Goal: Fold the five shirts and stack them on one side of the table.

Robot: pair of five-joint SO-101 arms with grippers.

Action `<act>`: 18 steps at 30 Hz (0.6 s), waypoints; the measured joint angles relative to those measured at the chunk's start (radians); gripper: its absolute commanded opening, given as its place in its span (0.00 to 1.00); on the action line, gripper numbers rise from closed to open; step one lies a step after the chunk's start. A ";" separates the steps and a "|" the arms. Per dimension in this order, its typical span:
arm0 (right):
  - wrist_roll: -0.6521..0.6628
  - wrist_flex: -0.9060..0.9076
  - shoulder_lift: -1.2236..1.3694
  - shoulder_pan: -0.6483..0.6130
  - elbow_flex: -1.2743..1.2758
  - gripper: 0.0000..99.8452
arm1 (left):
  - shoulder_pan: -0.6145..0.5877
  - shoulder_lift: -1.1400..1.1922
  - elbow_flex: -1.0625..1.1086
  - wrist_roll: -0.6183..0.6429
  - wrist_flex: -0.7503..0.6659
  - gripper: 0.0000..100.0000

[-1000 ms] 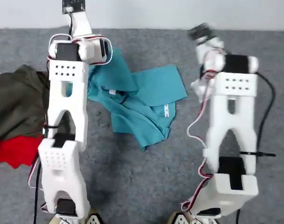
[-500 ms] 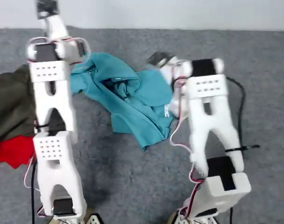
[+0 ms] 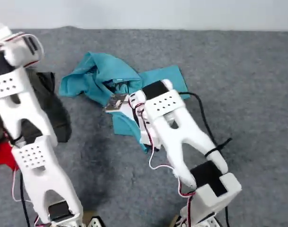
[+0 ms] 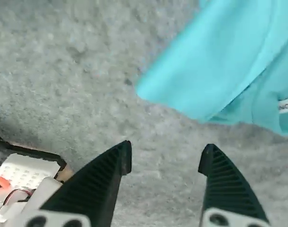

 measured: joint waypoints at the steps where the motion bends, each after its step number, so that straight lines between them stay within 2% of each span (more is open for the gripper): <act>1: 0.000 -0.012 0.020 0.005 0.000 0.25 | -0.009 -0.006 0.000 0.000 0.000 0.13; 7: 0.000 -0.051 0.180 0.002 -0.012 0.23 | -0.055 -0.052 0.000 0.000 0.000 0.13; 14: 0.018 -0.055 0.359 0.052 -0.221 0.01 | -0.078 -0.160 0.092 -0.021 0.000 0.13; 18: 0.025 -0.055 0.440 0.120 -0.316 0.01 | -0.077 -0.259 0.244 -0.037 0.000 0.13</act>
